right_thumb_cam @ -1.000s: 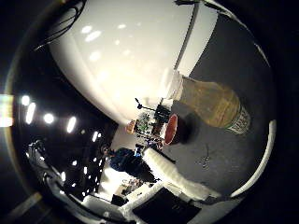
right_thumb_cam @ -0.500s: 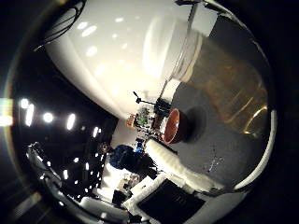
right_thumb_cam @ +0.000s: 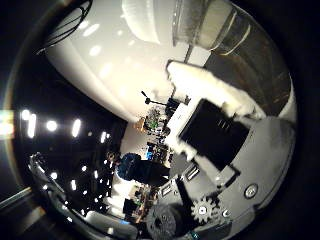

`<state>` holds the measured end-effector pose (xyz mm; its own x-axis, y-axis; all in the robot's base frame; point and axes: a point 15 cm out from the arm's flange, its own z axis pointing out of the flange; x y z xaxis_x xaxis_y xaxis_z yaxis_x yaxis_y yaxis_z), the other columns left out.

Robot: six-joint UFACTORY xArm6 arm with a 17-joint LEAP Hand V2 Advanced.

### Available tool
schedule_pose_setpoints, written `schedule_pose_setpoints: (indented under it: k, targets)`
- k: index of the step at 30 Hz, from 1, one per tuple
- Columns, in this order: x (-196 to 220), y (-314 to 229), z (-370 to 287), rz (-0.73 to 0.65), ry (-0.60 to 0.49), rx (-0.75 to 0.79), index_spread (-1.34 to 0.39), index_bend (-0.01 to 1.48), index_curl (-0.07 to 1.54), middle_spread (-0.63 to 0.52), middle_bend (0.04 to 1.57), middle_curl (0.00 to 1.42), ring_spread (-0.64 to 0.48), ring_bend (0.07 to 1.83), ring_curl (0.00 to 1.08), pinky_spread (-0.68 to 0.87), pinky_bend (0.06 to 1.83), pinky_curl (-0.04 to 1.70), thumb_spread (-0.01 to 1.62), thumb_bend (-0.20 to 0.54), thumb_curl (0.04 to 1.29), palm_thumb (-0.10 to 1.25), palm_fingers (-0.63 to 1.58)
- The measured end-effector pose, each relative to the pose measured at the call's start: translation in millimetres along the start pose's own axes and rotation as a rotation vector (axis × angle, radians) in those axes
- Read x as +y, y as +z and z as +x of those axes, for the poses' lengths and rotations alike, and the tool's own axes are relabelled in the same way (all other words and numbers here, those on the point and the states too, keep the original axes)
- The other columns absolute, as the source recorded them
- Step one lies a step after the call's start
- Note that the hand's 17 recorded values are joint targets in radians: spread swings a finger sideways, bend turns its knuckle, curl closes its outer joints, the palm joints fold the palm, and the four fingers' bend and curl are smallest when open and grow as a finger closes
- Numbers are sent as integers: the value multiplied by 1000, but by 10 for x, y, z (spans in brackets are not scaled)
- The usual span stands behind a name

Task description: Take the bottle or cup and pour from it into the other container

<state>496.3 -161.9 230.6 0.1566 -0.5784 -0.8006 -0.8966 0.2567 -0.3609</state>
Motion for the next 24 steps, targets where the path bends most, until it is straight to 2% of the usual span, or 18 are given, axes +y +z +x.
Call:
schedule_pose_setpoints:
  k: [4,9,16,24]
  targets:
    - [77,41,-30,-40,11,-29,-202,819,629,-85,1047,615,-154,1182,487,-311,1311,262,854,-13,535,955,1333]
    - [176,80,-68,-100,18,-55,-167,1029,691,-80,1219,659,-179,1295,557,-236,1449,378,811,-7,607,1086,1251]
    - [140,40,-212,-128,-19,-57,-162,1155,721,-101,1336,692,-203,1370,640,-188,1534,500,644,-17,729,1098,1143]
    - [-30,-41,-707,-154,-123,44,-153,1190,720,-100,1361,691,-201,1398,693,-170,1506,602,597,-14,820,1118,1133]
